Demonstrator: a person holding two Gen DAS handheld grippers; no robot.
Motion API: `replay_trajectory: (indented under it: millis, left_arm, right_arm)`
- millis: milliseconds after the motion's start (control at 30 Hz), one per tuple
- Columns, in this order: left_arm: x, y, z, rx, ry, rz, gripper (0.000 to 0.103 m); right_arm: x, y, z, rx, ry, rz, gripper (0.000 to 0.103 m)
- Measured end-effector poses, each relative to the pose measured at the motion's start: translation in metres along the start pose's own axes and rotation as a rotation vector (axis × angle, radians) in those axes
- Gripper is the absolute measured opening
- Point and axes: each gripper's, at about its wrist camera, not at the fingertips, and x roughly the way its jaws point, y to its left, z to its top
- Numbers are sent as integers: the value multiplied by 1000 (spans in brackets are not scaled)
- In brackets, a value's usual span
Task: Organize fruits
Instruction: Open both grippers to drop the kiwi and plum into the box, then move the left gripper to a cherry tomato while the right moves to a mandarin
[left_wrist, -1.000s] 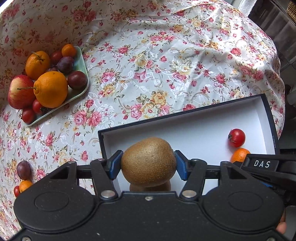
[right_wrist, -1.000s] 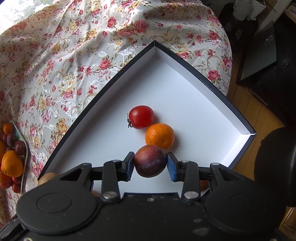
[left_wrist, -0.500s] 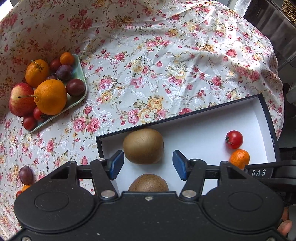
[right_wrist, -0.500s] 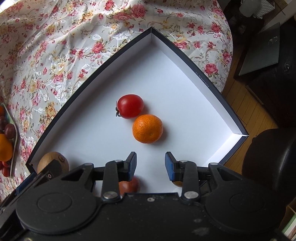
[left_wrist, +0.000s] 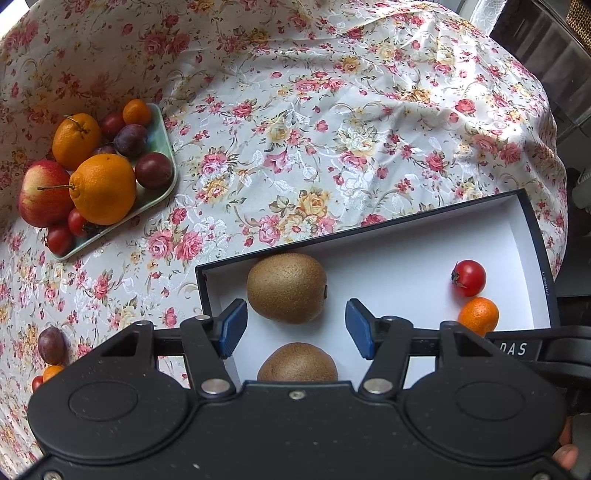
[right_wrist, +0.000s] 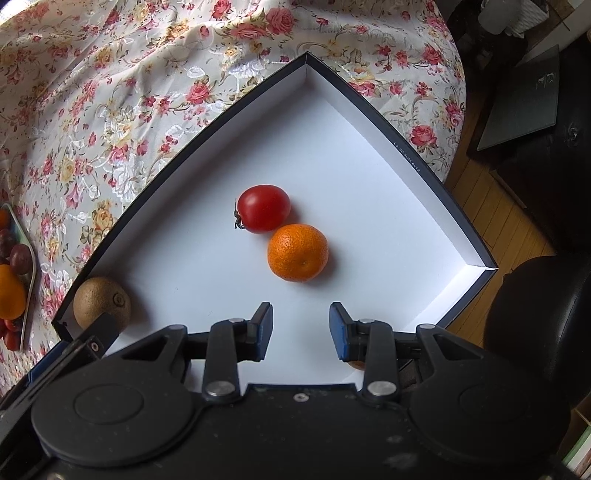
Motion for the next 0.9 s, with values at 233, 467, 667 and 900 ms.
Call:
replay_trajectory:
  millis: [233, 467, 667, 900]
  left_arm:
    - [-2, 3, 0, -9, 0, 0, 63]
    - [-4, 12, -2, -20, 5, 1, 63]
    - [-5, 25, -3, -43, 6, 7, 63]
    - [-9, 44, -5, -68, 2, 14, 63]
  right_arm:
    - [-1, 2, -2, -6, 1, -4, 36]
    - [-1, 8, -5, -16, 8, -6, 36]
    - [0, 18, -9, -25, 16, -5, 36]
    - [1, 37, -18, -55, 15, -6, 36]
